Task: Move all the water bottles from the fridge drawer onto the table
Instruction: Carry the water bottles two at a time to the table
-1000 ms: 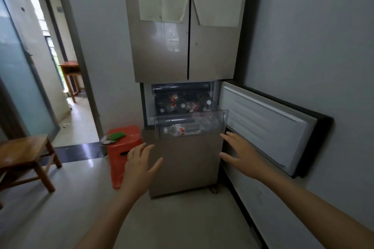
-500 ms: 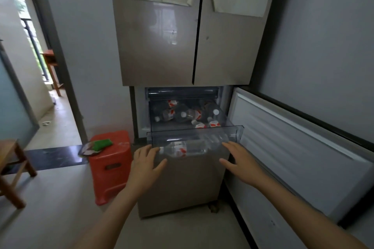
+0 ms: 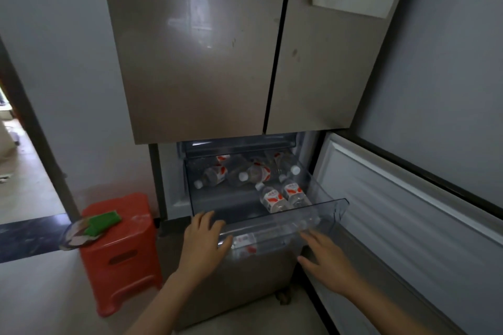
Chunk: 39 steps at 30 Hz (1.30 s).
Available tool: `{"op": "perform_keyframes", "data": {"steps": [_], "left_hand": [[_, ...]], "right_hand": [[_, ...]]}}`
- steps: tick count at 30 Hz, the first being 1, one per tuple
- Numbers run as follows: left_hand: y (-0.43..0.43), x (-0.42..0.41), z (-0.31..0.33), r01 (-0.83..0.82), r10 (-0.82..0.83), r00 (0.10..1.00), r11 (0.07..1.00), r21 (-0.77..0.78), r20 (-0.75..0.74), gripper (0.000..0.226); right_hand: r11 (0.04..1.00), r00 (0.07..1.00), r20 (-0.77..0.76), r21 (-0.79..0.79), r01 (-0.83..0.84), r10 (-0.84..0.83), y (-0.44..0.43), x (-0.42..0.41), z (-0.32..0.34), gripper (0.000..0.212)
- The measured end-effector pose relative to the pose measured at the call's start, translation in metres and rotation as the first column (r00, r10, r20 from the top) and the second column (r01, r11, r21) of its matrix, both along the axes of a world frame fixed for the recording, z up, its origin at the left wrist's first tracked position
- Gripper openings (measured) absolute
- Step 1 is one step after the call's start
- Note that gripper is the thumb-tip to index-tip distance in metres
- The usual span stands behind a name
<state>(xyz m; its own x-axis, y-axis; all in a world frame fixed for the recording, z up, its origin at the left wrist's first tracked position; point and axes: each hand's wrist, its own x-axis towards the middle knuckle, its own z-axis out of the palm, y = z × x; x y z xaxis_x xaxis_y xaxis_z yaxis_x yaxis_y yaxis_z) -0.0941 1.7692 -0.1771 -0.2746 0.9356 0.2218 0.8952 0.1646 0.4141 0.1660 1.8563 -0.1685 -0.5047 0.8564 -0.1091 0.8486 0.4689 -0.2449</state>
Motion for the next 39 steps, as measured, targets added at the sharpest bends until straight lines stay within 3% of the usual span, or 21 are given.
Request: {"op": "perform_keyframes", "data": {"steps": [3, 5, 8, 14, 17, 22, 27, 31, 39], "left_hand": [[0.022, -0.007, -0.007, 0.017, -0.021, 0.998, 0.998, -0.067, -0.056, 0.063], [0.035, -0.013, -0.009, 0.015, -0.020, 0.998, 0.998, -0.066, -0.066, 0.069], [0.048, -0.021, -0.014, -0.020, 0.018, 1.000, 0.995, -0.098, -0.019, 0.077], [0.057, -0.029, -0.018, -0.111, 0.114, 0.993, 0.987, -0.116, 0.018, 0.065], [0.063, -0.029, -0.026, -0.178, 0.176, 0.984, 0.974, -0.141, -0.027, 0.081], [0.062, -0.027, -0.030, -0.264, 0.234, 0.957, 0.946, -0.187, -0.171, 0.044], [0.067, -0.020, -0.033, -0.333, 0.301, 0.924, 0.937, -0.108, -0.237, 0.036], [0.069, -0.017, -0.027, -0.355, 0.323, 0.901, 0.933, -0.062, -0.288, 0.035], [0.069, -0.017, -0.029, -0.394, 0.359, 0.892, 0.915, -0.084, -0.274, 0.034]], "right_hand": [[1.000, 1.000, 0.000, 0.020, -0.005, 0.005, 0.006, 0.000, -0.009, 0.066], [0.998, 0.998, -0.065, 0.061, 0.001, 0.003, 0.011, -0.005, -0.008, 0.076], [0.987, 0.992, -0.125, 0.161, -0.013, 0.034, 0.037, -0.012, -0.009, 0.070], [0.983, 0.978, -0.152, 0.141, -0.120, 0.141, 0.096, -0.056, -0.004, 0.061], [0.977, 0.975, -0.093, 0.093, -0.191, 0.200, 0.130, -0.078, -0.009, 0.057], [0.967, 0.968, -0.036, -0.046, -0.250, 0.249, 0.196, -0.104, -0.025, 0.055], [0.946, 0.968, -0.017, -0.208, -0.249, 0.252, 0.249, -0.124, -0.046, 0.046], [0.924, 0.941, 0.119, -0.262, -0.279, 0.317, 0.264, -0.137, -0.061, 0.062], [0.937, 0.938, 0.212, -0.279, -0.211, 0.275, 0.263, -0.143, -0.085, 0.092]]}}
